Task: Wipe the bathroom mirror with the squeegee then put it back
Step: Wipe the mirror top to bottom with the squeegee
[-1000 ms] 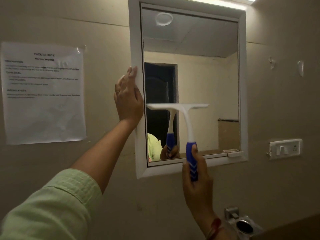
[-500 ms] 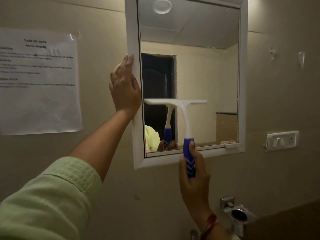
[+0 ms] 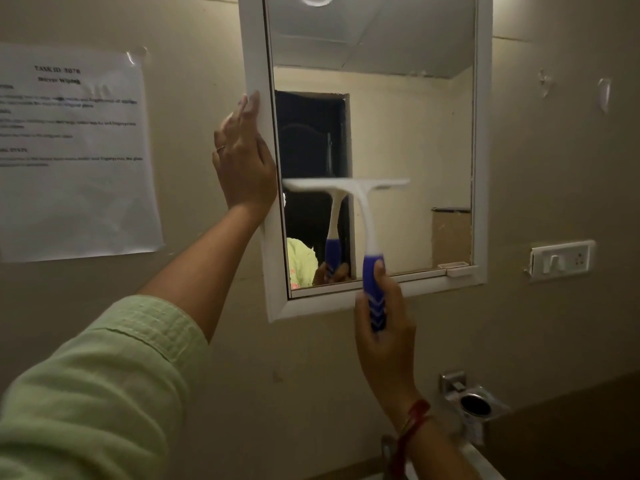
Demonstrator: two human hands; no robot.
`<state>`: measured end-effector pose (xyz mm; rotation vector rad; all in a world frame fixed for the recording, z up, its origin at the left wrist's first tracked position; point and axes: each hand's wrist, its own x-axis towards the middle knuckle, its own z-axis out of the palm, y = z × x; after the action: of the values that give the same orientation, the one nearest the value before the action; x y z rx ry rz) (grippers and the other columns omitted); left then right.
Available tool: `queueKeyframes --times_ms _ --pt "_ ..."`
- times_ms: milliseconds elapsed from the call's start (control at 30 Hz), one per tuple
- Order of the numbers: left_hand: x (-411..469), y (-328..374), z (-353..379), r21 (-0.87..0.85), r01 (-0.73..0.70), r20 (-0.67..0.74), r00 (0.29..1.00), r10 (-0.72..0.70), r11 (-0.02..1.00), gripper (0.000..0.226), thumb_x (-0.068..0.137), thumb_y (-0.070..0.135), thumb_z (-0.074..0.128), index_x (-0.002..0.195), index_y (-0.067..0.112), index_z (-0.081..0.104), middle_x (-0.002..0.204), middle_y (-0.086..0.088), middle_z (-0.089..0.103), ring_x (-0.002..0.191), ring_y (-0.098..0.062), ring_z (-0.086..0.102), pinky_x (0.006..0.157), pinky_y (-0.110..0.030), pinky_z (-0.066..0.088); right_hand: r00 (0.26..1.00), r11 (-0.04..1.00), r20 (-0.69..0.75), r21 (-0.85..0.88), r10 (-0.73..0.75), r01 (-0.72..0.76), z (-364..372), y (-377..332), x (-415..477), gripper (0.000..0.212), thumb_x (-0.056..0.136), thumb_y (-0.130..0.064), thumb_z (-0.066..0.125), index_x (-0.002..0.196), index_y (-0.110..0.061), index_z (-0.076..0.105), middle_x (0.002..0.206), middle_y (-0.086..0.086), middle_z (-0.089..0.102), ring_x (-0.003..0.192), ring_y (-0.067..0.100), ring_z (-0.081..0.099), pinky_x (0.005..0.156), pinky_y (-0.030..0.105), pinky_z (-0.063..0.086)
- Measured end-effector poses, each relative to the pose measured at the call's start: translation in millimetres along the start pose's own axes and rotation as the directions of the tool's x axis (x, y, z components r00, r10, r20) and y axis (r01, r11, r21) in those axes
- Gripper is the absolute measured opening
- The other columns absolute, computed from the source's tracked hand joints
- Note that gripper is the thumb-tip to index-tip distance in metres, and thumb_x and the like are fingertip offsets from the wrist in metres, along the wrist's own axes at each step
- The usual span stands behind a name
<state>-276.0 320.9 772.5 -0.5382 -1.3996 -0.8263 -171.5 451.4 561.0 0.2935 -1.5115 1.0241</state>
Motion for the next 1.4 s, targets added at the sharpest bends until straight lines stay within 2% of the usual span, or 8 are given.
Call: queueKeyframes --times_ms 133,367,500,633,867,1067,1267,1400 --pt "-0.7 -0.2 0.7 0.005 0.004 0.008 1.000 -0.004 1.000 0.045 0.095 0.011 0.031 0.138 0.015 0.039 0.139 -0.005 0.047 0.129 -0.023 0.041 0.105 -0.029 0.030 0.998 0.998 -0.024 0.044 0.055 -0.054 7.4 2.4 -29.1 0.044 0.087 -0.039 0.046 0.130 -0.031 0.037 0.092 -0.007 0.056 0.068 0.009 0.060 0.054 0.014 0.050" --pt "-3.1 -1.1 0.4 -0.003 -0.001 0.004 1.000 0.001 1.000 0.045 0.094 0.013 0.032 0.138 0.015 0.039 0.139 -0.007 0.048 0.127 -0.025 0.042 0.104 -0.037 0.036 0.999 0.999 -0.036 0.036 0.019 -0.018 11.8 -7.6 18.6 0.044 0.088 -0.038 0.046 0.130 -0.036 0.035 0.102 -0.019 0.052 0.076 0.007 0.061 0.061 0.017 0.054" --pt "-4.4 -2.3 0.5 0.006 -0.007 -0.002 1.000 0.007 1.000 0.044 0.095 0.011 0.033 0.138 0.016 0.039 0.139 -0.006 0.048 0.128 -0.024 0.042 0.104 -0.031 0.033 0.999 0.999 -0.031 0.012 0.040 -0.039 9.5 19.2 -39.0 0.044 0.089 -0.038 0.051 0.129 -0.040 0.034 0.088 -0.003 0.058 0.066 0.008 0.059 0.057 0.014 0.050" --pt "-4.1 -1.9 1.1 0.028 -0.003 0.001 1.000 0.003 1.000 0.044 0.095 0.012 0.031 0.138 0.016 0.039 0.139 -0.006 0.047 0.128 -0.024 0.042 0.104 -0.032 0.034 0.994 0.994 -0.002 0.003 0.114 -0.114 9.2 30.4 -68.9 0.047 0.088 -0.042 0.050 0.131 -0.040 0.032 0.092 0.016 0.060 0.067 0.012 0.057 0.057 0.016 0.050" --pt "-3.7 -1.7 0.9 0.026 -0.017 -0.012 1.000 0.018 1.000 0.043 0.095 0.013 0.032 0.138 0.014 0.040 0.138 -0.006 0.048 0.127 -0.024 0.043 0.105 -0.034 0.036 0.999 0.999 -0.039 0.046 0.024 -0.022 6.2 10.9 1.9 0.048 0.088 -0.033 0.051 0.132 -0.041 0.033 0.109 -0.031 0.054 0.082 0.002 0.061 0.066 0.015 0.054" --pt "-5.2 1.0 -0.2 0.073 -0.015 -0.005 1.000 0.016 0.997 0.045 0.094 0.009 0.031 0.138 0.014 0.039 0.139 -0.005 0.047 0.127 -0.023 0.043 0.104 -0.029 0.032 0.997 0.998 0.049 -0.017 0.064 -0.063 -3.9 31.5 -59.0 0.049 0.088 -0.041 0.046 0.133 -0.048 0.030 0.091 0.008 0.060 0.070 0.001 0.055 0.060 0.010 0.048" --pt "-4.9 3.2 -0.9 0.113 -0.008 -0.005 1.000 0.009 0.994 0.045 0.094 0.012 0.028 0.138 0.014 0.039 0.134 -0.006 0.052 0.119 -0.023 0.049 0.097 -0.022 0.033 0.997 0.998 0.061 0.024 0.051 -0.053 -7.7 12.6 -19.9 0.050 0.088 -0.038 0.047 0.134 -0.047 0.029 0.091 0.000 0.061 0.068 0.002 0.057 0.059 0.010 0.049" --pt "-6.0 3.7 -2.2 0.112 0.004 0.020 1.000 -0.006 0.994 0.043 0.099 0.023 0.028 0.140 0.017 0.036 0.131 -0.005 0.054 0.117 -0.022 0.049 0.094 -0.027 0.035 0.999 1.000 0.036 0.014 0.011 -0.011 -9.0 5.7 8.3 0.050 0.087 -0.041 0.046 0.135 -0.041 0.031 0.109 -0.002 0.058 0.078 0.006 0.062 0.065 0.014 0.054"
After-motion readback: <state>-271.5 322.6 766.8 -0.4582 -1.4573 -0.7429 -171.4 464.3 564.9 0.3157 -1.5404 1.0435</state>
